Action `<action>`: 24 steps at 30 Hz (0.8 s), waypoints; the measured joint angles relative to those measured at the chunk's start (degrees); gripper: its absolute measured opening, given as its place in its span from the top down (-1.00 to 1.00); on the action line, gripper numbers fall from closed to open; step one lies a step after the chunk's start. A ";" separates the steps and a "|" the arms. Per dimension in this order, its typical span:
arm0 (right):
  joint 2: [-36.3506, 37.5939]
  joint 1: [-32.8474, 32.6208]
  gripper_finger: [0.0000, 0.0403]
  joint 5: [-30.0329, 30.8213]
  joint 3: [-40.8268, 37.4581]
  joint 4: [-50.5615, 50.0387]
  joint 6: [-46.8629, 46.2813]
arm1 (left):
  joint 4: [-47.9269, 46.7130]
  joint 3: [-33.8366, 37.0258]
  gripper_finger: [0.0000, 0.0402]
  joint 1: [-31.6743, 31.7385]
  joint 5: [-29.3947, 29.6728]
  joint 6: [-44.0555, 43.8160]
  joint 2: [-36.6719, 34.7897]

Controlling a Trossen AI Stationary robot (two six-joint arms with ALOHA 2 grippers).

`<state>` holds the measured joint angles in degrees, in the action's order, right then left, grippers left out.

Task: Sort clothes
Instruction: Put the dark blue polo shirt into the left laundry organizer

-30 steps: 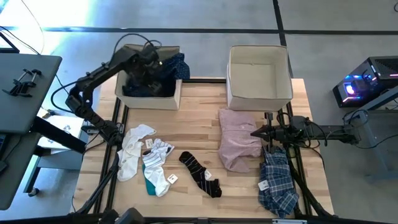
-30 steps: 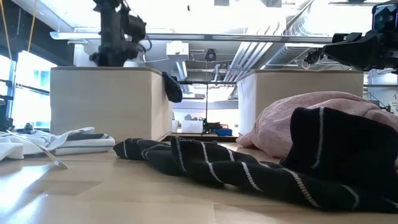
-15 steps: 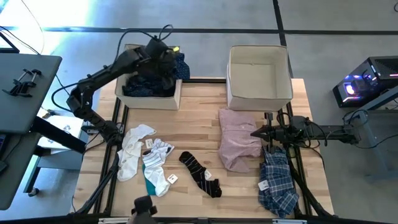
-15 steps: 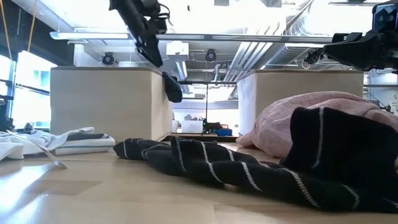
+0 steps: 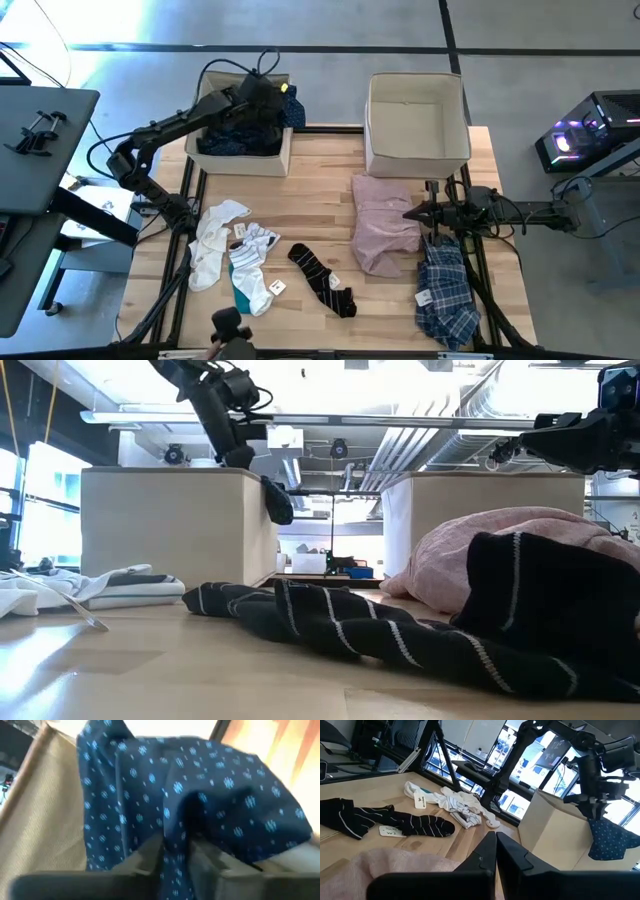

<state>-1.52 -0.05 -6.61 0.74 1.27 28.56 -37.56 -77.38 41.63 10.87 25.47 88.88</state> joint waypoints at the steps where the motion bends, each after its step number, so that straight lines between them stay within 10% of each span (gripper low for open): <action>1: 0.00 0.01 1.00 0.00 0.00 -0.01 -0.01 | 0.77 0.00 0.79 0.00 0.00 -0.45 0.00; 13: -0.02 0.01 1.00 -0.11 -0.01 -0.01 -0.02 | 4.75 -6.37 0.99 -0.13 0.47 -4.35 -1.78; 24: -0.02 -0.01 1.00 -0.13 -0.01 0.01 0.00 | -7.28 -14.38 1.00 0.54 15.90 -2.68 -12.42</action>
<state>-1.54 -0.05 -6.74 0.73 1.28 28.55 -44.84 -91.77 42.16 26.77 22.79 76.46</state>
